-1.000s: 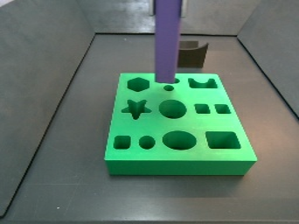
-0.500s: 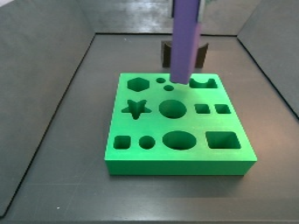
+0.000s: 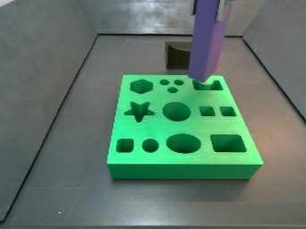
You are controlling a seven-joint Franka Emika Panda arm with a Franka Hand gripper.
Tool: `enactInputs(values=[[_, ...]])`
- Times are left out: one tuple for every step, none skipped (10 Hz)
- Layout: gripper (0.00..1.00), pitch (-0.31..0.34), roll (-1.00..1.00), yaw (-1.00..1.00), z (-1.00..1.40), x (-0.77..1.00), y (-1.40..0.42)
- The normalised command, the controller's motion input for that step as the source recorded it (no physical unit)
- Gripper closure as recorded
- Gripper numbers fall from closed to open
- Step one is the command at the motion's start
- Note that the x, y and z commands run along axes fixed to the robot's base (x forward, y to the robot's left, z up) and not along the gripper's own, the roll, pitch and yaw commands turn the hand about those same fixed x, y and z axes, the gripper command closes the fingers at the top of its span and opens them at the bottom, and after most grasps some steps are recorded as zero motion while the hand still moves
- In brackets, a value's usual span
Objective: Insert the arch object.
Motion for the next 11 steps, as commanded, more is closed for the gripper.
enactInputs(values=[[1.00, 0.000, 0.00, -0.85, 0.00, 0.25, 0.19], [1.00, 0.000, 0.04, -0.95, 0.00, 0.08, 0.08], [1.00, 0.000, 0.04, -0.97, -0.01, 0.06, 0.06], [1.00, -0.014, 0.06, -1.00, -0.20, 0.00, 0.00], [1.00, -0.017, 0.06, -1.00, -0.23, 0.00, 0.00], [1.00, -0.019, 0.06, -1.00, -0.22, 0.00, 0.00], [1.00, -0.019, 0.06, -1.00, -0.23, 0.00, 0.00], [1.00, -0.019, 0.05, -1.00, -0.22, 0.00, 0.00], [1.00, -0.016, 0.05, -1.00, -0.22, 0.00, 0.00], [1.00, -0.010, 0.02, -1.00, -0.15, 0.00, 0.00], [1.00, 0.000, -0.09, -0.67, -0.17, 0.32, 0.15]])
